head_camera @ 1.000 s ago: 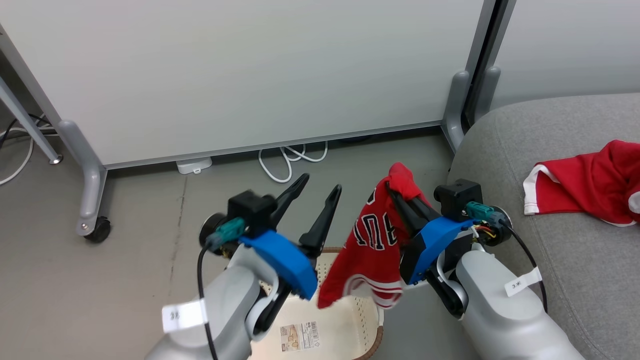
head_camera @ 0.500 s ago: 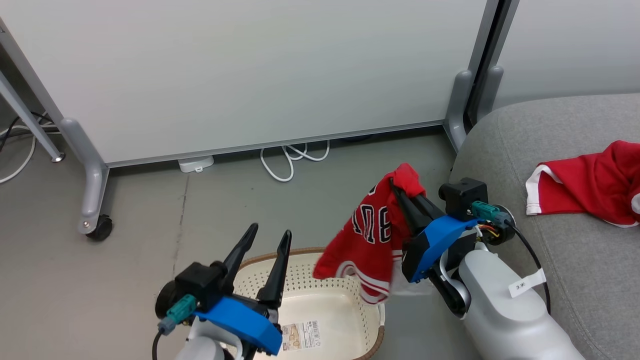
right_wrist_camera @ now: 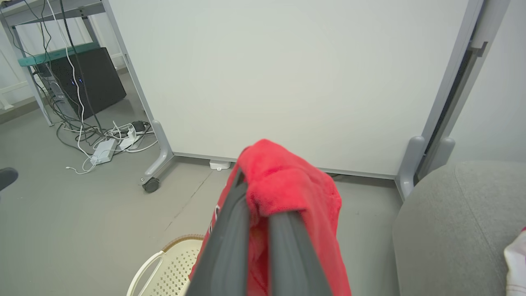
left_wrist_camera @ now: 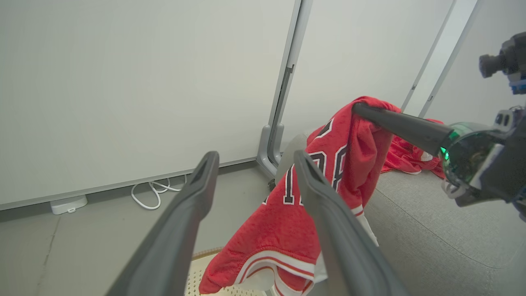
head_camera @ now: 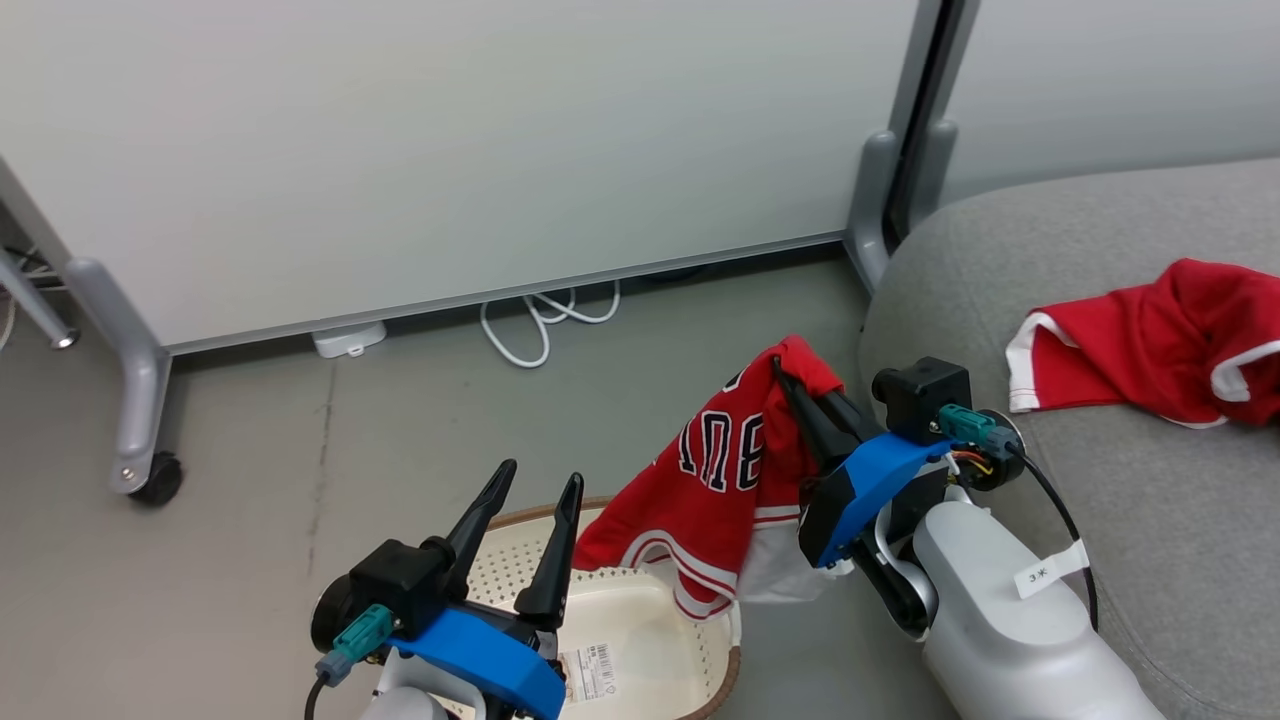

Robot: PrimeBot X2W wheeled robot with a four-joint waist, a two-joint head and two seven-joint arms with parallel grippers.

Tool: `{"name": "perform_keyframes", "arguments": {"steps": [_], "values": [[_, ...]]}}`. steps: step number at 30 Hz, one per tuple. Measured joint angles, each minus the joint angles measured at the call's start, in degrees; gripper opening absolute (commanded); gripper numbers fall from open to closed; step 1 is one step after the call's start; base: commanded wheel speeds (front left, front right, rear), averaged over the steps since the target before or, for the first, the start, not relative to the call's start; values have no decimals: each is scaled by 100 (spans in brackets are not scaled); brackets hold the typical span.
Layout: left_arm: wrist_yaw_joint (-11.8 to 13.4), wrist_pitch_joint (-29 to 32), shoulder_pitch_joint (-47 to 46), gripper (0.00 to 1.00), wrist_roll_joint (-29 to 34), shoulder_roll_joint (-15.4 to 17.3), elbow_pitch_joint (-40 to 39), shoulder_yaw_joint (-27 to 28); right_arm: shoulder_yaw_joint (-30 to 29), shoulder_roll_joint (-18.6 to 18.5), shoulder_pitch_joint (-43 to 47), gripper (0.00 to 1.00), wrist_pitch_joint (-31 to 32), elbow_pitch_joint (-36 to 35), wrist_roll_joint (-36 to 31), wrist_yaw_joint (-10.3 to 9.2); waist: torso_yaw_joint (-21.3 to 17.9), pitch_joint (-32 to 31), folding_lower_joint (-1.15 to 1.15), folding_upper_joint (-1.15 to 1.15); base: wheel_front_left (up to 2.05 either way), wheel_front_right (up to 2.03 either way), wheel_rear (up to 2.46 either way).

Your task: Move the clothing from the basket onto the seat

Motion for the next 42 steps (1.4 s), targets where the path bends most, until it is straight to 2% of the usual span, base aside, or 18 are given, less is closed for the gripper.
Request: {"name": "perform_keyframes", "arguments": {"steps": [6, 30, 34, 42], "values": [[0, 0, 15, 100, 2, 19, -27, 25, 57, 0, 2, 0, 0, -97, 16, 0, -355, 26, 0, 0, 0, 0, 0], [-1, 0, -70, 100, 121, 172, -55, 74, -90, -2, 124, 0, 0, -449, 67, 0, -2638, 325, 0, 0, 0, 0, 0], [-1, 0, -242, 100, 98, 211, -22, -161, -397, -7, 224, 0, -1, -545, 7, 0, -2798, 440, 0, 0, 0, 0, 0], [-1, 0, -559, 100, -71, 350, 135, -548, -751, -3, 486, 0, -1, -795, -132, 0, -2879, 621, 0, 0, 0, 0, 0]]}}
